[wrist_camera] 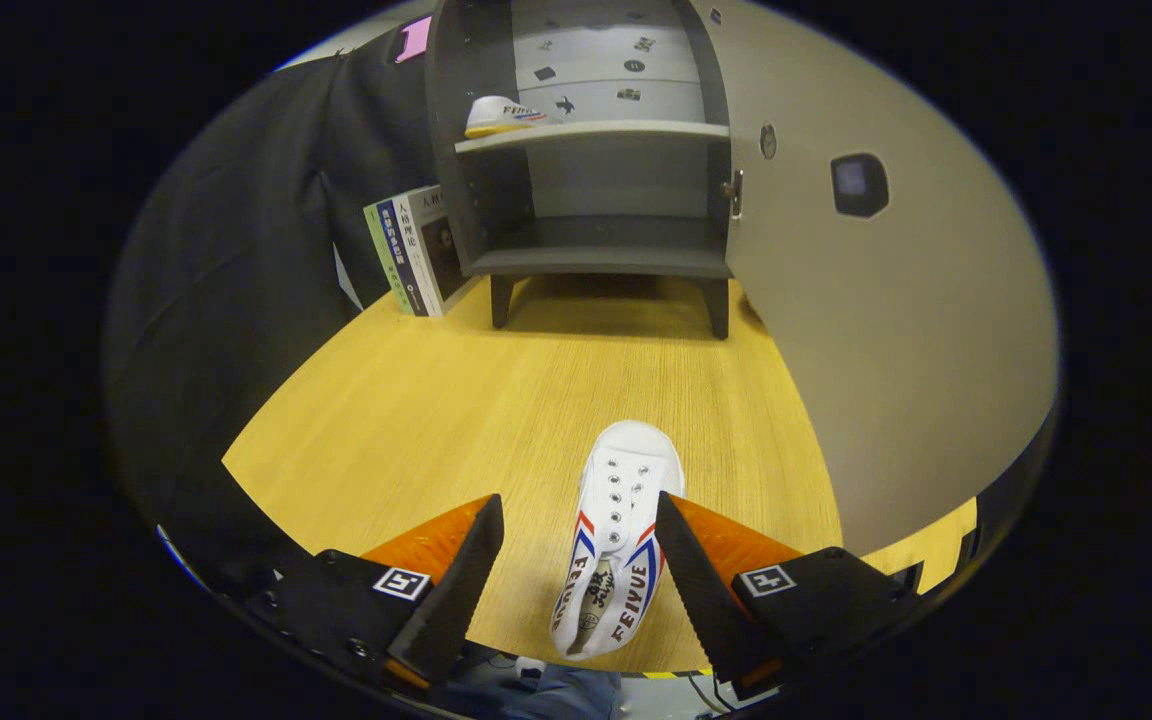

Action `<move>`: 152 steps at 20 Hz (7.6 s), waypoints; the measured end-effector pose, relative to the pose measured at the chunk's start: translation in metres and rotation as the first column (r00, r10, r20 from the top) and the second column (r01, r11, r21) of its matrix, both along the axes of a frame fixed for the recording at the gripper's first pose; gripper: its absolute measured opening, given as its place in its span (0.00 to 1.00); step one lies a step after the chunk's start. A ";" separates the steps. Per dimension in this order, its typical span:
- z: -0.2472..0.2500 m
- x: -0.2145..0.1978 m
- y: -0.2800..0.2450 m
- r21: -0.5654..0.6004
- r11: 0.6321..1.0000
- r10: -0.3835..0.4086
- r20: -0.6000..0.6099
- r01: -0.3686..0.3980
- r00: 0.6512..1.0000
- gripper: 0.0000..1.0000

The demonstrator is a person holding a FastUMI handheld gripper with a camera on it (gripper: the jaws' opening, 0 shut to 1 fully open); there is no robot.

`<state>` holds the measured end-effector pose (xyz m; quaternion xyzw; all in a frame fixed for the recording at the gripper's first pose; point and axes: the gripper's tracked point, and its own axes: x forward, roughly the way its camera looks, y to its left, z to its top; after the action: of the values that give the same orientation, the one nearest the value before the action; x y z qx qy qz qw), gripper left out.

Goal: Open the shoe cabinet door, grab the shoes and put them into the shoe cabinet, then close the shoe cabinet door.

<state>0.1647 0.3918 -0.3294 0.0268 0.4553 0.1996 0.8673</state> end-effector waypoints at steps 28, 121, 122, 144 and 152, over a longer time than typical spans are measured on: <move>0.020 0.021 0.011 0.077 0.995 -0.057 -0.102 0.065 0.993 0.01; 0.405 0.055 -0.239 0.378 0.922 -0.177 0.599 -0.081 0.781 0.96; 0.405 0.056 -0.231 0.386 0.916 -0.161 0.598 -0.106 0.785 0.96; 0.407 0.118 0.014 0.409 0.864 -0.017 0.607 -0.293 0.795 0.96; 0.405 0.123 0.047 0.343 0.909 -0.039 0.635 -0.236 0.772 0.97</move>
<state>0.2877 0.4391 0.0753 0.1124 0.0892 0.3324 0.9321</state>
